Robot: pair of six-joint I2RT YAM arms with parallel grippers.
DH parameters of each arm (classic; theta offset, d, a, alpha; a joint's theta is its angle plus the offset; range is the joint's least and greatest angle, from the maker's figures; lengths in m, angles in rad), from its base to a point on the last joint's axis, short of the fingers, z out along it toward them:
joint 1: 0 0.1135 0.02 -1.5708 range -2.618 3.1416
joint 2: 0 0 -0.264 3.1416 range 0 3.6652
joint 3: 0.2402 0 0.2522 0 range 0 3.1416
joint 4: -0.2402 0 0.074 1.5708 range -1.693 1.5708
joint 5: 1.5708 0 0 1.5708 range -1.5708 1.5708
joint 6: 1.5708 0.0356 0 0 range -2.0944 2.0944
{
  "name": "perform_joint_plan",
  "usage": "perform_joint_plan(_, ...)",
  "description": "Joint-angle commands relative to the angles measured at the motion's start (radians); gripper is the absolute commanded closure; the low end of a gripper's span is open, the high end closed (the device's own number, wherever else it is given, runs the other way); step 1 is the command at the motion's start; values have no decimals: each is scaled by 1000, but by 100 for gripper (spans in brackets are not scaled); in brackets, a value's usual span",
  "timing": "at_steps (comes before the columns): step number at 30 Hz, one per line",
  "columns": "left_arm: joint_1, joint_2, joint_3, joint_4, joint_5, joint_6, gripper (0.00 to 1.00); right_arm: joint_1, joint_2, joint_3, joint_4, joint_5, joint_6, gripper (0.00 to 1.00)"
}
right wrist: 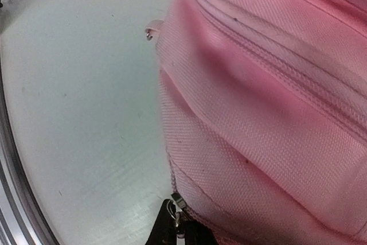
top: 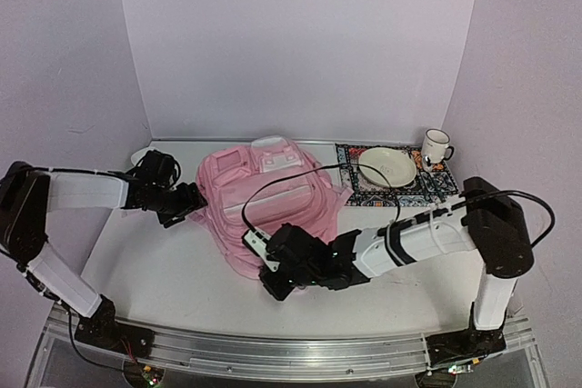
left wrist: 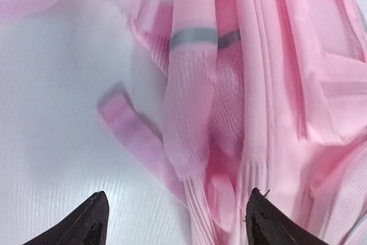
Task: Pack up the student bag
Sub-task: Zip the student bag into the largest pocket of the bag.
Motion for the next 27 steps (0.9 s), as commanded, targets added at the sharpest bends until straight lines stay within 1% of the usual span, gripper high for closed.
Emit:
perform_joint_plan(1,-71,-206,-136,-19,-5,-105,14,35,100,155,76,-49,42,100)
perform_joint_plan(5,-161,-340,-262,-24,36,-237,12,36,176,240,98,-40,48,100)
perform_joint_plan(9,-275,-428,-324,-12,34,-341,12,36,219,286,110,-47,58,100)
perform_joint_plan(13,-362,-438,-351,61,15,-407,14,36,242,305,121,-52,66,100)
perform_joint_plan(17,-418,-382,-352,139,-8,-444,22,35,249,313,122,-55,71,100)
perform_joint_plan(19,-443,-344,-345,163,-19,-454,30,35,244,306,122,-55,72,100)
perform_joint_plan(21,-452,-323,-336,168,-32,-454,42,36,230,292,119,-50,72,100)
perform_joint_plan(24,-455,-324,-335,165,-67,-447,64,35,199,253,104,-36,67,100)
perform_joint_plan(27,-455,-341,-334,126,-138,-437,93,35,153,199,56,-4,51,100)
